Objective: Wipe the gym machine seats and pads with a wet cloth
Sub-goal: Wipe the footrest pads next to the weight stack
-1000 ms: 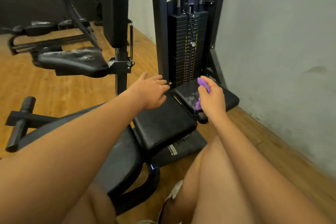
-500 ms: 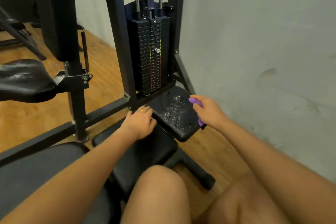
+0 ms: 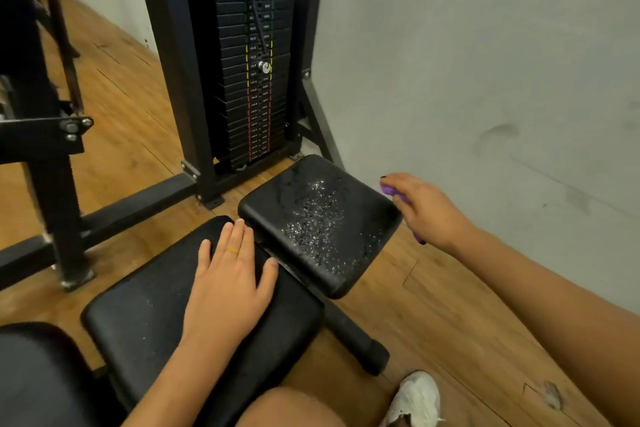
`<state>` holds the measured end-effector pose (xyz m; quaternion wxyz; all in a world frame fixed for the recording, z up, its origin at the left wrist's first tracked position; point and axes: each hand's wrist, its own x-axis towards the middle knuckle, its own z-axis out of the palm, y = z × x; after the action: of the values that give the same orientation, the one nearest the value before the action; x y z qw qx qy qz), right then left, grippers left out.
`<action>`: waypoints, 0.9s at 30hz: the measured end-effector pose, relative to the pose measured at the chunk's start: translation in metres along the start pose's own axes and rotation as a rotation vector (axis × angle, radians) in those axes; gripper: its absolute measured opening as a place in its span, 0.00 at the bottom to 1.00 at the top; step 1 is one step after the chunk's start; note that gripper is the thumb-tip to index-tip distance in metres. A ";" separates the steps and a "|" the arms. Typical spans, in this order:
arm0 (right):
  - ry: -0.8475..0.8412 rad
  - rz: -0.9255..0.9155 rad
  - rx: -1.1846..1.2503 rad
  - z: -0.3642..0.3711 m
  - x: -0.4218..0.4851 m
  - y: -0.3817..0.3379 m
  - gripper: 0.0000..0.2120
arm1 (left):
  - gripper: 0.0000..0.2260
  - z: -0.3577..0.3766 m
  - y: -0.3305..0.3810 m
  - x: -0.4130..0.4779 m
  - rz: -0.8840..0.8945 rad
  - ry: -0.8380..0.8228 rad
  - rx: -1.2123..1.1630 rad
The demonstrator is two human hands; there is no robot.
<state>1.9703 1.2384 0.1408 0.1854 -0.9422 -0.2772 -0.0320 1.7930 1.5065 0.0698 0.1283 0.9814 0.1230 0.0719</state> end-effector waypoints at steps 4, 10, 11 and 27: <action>-0.144 -0.071 -0.037 0.012 0.024 0.018 0.17 | 0.36 -0.002 -0.007 0.008 -0.022 0.037 -0.002; -0.199 -0.080 -0.016 0.032 0.038 0.040 0.19 | 0.36 0.006 0.009 0.010 -0.033 -0.017 0.021; -0.206 -0.092 -0.021 0.034 0.044 0.039 0.19 | 0.36 0.006 0.009 0.010 -0.038 -0.022 0.028; -0.274 -0.023 0.133 0.025 0.053 0.035 0.19 | 0.34 0.008 0.008 0.011 -0.041 -0.024 0.022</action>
<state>2.0326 1.2470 0.1147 0.2075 -0.9201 -0.3123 0.1129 1.8069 1.5003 0.0657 0.1203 0.9809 0.1425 0.0559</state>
